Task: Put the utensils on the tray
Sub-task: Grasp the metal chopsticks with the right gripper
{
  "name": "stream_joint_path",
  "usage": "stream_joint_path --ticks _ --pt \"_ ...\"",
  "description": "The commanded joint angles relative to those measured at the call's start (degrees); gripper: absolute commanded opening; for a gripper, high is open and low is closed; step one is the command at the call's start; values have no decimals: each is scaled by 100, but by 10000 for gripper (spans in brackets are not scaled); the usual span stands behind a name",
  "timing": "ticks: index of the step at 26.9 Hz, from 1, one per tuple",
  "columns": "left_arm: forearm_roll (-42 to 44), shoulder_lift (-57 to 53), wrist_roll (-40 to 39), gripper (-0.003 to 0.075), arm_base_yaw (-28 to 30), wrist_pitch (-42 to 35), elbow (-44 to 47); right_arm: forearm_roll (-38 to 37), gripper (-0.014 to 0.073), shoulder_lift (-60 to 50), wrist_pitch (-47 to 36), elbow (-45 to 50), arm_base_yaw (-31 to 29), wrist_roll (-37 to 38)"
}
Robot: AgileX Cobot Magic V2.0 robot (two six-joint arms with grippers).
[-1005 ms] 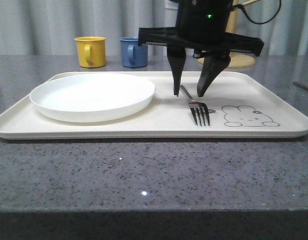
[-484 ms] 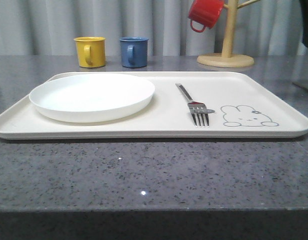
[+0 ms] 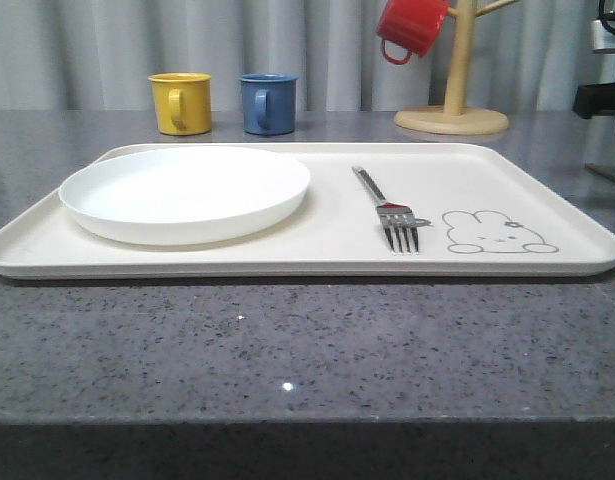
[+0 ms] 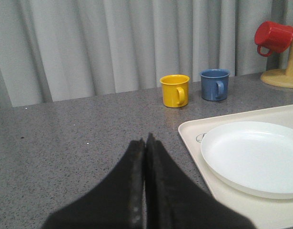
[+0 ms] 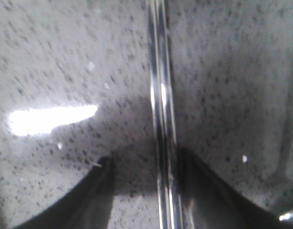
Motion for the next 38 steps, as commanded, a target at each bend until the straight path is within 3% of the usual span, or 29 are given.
stream_joint_path --ticks 1,4,7,16,27,38 --pt "-65 70 -47 -18 7 -480 -159 -11 287 -126 -117 -123 -40 -60" --pt "-65 70 -47 -18 7 -480 -159 -11 126 -125 -52 -123 -40 -60" --pt "-65 70 -47 -18 7 -480 -159 -45 36 -137 0 -123 -40 -60" --pt "-65 70 -47 -18 7 -480 -159 48 36 -1053 87 -299 238 202" --pt "-65 70 -47 -18 7 -502 -159 321 37 -694 322 -1133 2025 941" --pt "-65 70 -47 -18 7 -512 -159 516 37 168 183 -1133 2107 1288"
